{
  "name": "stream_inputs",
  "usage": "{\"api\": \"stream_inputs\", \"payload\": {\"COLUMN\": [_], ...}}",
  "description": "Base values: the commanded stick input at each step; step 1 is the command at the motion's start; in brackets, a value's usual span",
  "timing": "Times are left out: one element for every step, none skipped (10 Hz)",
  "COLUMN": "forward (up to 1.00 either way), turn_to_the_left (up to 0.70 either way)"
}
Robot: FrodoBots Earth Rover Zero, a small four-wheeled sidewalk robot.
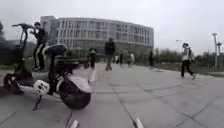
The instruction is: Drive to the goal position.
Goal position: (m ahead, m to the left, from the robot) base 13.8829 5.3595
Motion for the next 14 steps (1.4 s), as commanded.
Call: {"api": "stream_inputs", "payload": {"forward": [0.0,0.0,0.0,0.0,0.0,0.0,0.0,0.0,0.0,0.0,0.0,0.0,0.0,0.0], "turn_to_the_left": [-0.08,-0.08,-0.08,-0.08,-0.08,-0.08,-0.29,-0.6,-1.0,-1.0,-0.67,-0.08,-0.08,-0.08]}}
